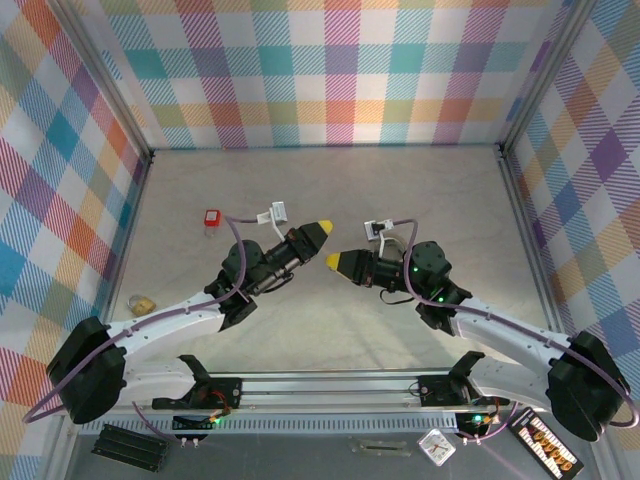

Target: Unlock with the key

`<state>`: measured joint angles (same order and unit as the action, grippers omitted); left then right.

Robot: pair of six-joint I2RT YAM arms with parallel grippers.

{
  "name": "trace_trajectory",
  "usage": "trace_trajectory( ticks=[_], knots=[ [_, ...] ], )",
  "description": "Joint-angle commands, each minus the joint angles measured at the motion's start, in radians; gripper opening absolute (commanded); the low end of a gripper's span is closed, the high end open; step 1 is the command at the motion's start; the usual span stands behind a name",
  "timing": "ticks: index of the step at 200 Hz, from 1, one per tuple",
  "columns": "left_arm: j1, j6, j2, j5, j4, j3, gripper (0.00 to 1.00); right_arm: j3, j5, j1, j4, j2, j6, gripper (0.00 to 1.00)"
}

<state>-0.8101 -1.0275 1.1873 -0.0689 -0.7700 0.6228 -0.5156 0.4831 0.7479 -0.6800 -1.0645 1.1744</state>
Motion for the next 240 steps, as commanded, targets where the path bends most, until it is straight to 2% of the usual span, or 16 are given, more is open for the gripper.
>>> trace_trajectory(
  ticks=[1,17,37,43,53,74,85,101,127,140,160,191,240],
  knots=[
    [-0.008,0.023,0.008,0.008,-0.045,-0.021,0.0,-0.007,0.012,0.01,-0.044,0.003,-0.003,0.07],
    [-0.008,0.023,0.011,0.015,-0.036,-0.027,0.0,-0.017,0.015,0.011,-0.016,0.009,-0.013,0.0],
    [-0.007,0.026,0.006,0.04,0.014,-0.035,0.01,-0.034,0.013,0.011,0.041,0.029,-0.039,0.0],
    [-0.005,0.031,-0.003,0.049,0.044,-0.036,0.11,-0.039,0.01,0.011,0.089,0.038,-0.049,0.0],
    [0.002,0.041,-0.025,0.069,0.113,-0.033,0.35,-0.052,0.003,0.011,0.156,0.055,-0.072,0.0],
    [0.025,0.079,-0.089,0.1,0.312,0.006,0.73,-0.083,-0.028,0.011,0.337,0.088,-0.131,0.0],
    [0.044,0.105,-0.125,0.132,0.476,0.049,0.87,-0.098,-0.045,0.011,0.417,0.1,-0.155,0.0],
    [0.087,0.144,-0.158,0.17,0.706,0.118,1.0,-0.116,-0.059,0.011,0.512,0.106,-0.189,0.0],
    [0.239,0.226,-0.12,0.157,1.109,0.279,1.0,-0.17,-0.091,0.013,0.699,0.098,-0.257,0.0],
    [0.335,0.298,-0.066,0.119,1.23,0.348,1.0,-0.186,-0.099,0.014,0.758,0.099,-0.28,0.0],
    [0.456,0.458,0.069,0.137,1.39,0.481,1.0,-0.2,-0.104,0.014,0.817,0.112,-0.302,0.0],
    [0.603,0.659,0.342,0.178,1.549,0.696,1.0,-0.213,-0.125,0.015,0.91,0.149,-0.326,0.0],
    [0.712,0.809,0.704,0.264,1.692,1.035,0.98,-0.205,-0.141,0.013,0.977,0.187,-0.334,0.0]
  ],
)
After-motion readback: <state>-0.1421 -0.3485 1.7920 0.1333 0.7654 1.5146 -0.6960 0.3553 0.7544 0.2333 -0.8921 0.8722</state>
